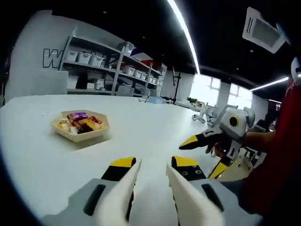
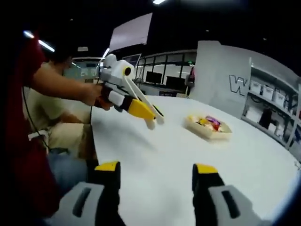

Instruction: Place the target food into the container with the food tongs after gripping and lifting it, then release it inside without dropping or visibly crushing the food.

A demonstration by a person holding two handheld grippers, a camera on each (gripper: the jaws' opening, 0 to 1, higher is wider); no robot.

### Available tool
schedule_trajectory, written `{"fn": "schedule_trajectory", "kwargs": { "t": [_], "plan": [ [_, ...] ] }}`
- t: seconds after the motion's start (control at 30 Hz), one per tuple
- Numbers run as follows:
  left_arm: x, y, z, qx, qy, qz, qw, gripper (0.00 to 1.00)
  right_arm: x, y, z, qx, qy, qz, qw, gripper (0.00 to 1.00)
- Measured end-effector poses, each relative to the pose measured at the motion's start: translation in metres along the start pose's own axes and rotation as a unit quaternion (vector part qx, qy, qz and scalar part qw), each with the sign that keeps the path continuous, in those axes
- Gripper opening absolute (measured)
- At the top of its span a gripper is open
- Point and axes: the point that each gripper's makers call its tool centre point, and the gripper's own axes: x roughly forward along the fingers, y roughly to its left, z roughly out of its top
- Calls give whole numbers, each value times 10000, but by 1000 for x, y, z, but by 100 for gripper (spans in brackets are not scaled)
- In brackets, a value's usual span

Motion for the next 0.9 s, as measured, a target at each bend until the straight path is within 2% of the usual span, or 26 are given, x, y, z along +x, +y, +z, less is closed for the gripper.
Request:
{"fn": "schedule_trajectory", "kwargs": {
  "t": [0.3, 0.47, 0.7, 0.9],
  "plan": [
    [2, 2, -2, 31, -28, -16, 10000, 28, 9, 2, 6, -30, -169, 214, 9996, 42],
    [2, -1, -4, -22, -19, -75, 10000, 28, 14, 0, 10, 201, -301, 276, 9990, 40],
    [6, -15, -7, 1, -14, -356, 9994, 28, 21, 7, 13, 189, -319, 477, 9982, 30],
    [8, -29, -6, -73, -71, -706, 9975, 28, 25, 16, 25, -191, -515, 692, 9961, 18]
  ]
}}
